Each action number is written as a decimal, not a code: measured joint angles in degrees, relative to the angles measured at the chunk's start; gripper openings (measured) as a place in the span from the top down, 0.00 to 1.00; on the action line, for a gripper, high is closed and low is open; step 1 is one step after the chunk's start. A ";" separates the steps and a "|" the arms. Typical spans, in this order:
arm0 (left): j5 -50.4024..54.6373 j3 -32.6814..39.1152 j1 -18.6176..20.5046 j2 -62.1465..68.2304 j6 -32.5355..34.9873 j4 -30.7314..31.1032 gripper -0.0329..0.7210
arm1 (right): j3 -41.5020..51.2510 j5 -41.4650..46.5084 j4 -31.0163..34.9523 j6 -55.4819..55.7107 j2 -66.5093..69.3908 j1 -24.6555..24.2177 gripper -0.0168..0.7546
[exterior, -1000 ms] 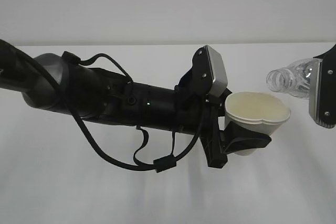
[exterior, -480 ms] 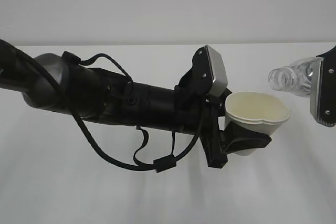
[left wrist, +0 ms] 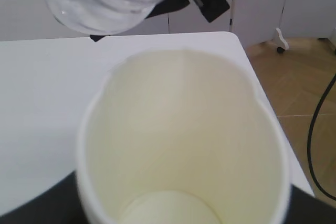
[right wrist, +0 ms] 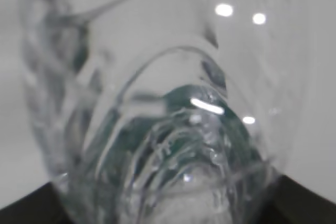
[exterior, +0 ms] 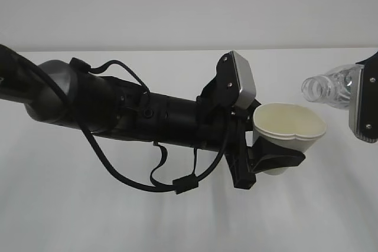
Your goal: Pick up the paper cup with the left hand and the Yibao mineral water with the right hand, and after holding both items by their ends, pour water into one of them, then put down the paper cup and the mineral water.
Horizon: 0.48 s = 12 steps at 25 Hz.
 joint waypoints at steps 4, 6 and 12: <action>0.00 0.00 0.00 0.00 0.00 0.00 0.39 | 0.00 0.00 0.00 -0.86 0.00 0.10 0.38; 0.00 0.00 0.00 0.00 0.00 0.00 0.39 | 0.00 0.20 0.00 -1.28 0.00 0.55 0.38; 0.00 0.00 0.00 0.00 0.00 0.00 0.39 | 0.00 2.35 0.00 -2.13 0.00 2.20 0.38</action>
